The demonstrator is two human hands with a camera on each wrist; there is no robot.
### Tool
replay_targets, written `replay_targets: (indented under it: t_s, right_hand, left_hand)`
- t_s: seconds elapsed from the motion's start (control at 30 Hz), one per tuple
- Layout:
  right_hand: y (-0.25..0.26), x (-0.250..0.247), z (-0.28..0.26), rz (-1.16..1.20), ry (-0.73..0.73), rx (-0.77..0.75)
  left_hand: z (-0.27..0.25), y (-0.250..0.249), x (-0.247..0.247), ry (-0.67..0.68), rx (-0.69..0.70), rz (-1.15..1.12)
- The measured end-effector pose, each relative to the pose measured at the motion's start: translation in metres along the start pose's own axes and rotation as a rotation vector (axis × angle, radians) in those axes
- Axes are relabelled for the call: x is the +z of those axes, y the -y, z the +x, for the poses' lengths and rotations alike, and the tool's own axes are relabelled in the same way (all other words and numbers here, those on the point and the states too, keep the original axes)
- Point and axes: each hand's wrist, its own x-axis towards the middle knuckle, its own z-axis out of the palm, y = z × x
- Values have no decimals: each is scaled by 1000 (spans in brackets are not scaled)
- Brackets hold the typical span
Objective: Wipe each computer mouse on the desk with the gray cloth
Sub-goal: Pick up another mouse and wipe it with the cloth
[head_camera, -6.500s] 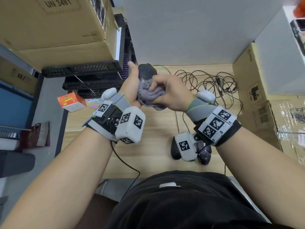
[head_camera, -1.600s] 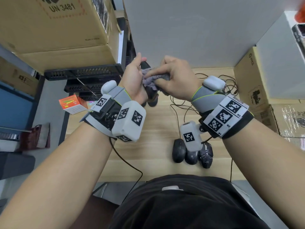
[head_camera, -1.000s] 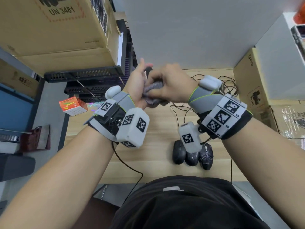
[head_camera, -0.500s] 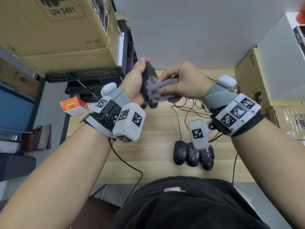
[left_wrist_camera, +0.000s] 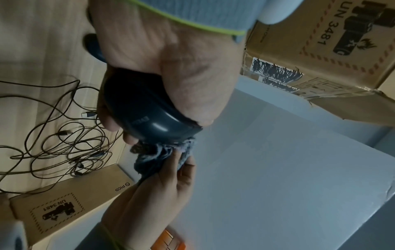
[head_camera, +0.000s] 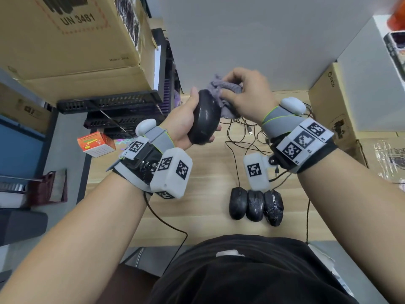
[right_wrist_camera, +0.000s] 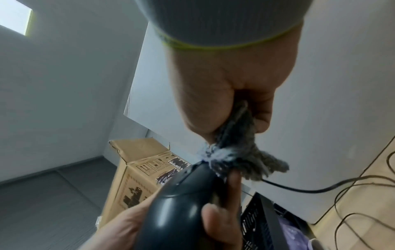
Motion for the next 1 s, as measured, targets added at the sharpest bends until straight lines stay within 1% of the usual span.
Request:
replay_targets:
  t_s: [0.03,0.07,0.13,0.17,0.2,0.27,0.3,0.33,0.43,0.47,0.5,0.63,0.67,0.77,0.8,0.9,0.93,1.0]
  right_hand:
    - [-5,-1,3,-70,-59,40]
    - [-9,-3,4,-109,-88,68]
    - [-13,-7,3,-83,-118,79]
    - [-11,-9,0,-41,-119,57]
    - [-8,-8,-2,2,-97,17]
    - [1,-3,-9,68,23,-82]
    - [3,2,-10,78,79,-108]
    - [2,5,-9,68,103,-102]
    - [-6,3,-2,-17,30,36]
    - [-9,1,-2,-45,17,58]
    - [-10,-1,-3,-47,17,52]
    - [4,3,-14,10,77,-87]
    - [5,4,-13,12,84,-95]
    - [3,1,-6,18,27,-25]
    - [4,1,-6,10,14,-26]
    - [8,2,-9,5,64,-114]
    - [8,2,-9,19,83,-116]
    - [6,0,-8,46,72,-48]
  left_hand:
    - [0,1,-2,3,-2,14]
    - [1,3,-4,10,2,11]
    - [1,5,-8,19,21,-8]
    - [-1,6,-9,22,28,-14]
    - [-2,7,-9,19,38,-9]
    - [-5,6,-8,9,66,23]
    - [-5,7,-7,11,77,39]
    - [-6,6,-6,7,79,50]
    - [-8,5,-2,-16,68,65]
    - [-9,4,-1,-17,68,56]
    - [-8,3,0,-25,68,42]
    - [-7,1,-1,-66,60,23]
    - [-6,1,-1,-63,58,32]
    - [-8,2,3,-63,53,75]
    - [-9,2,5,-70,55,81]
    - [-9,-3,5,-97,64,47]
    - [-9,-4,4,-98,65,41]
    - [-9,-3,4,-84,62,52]
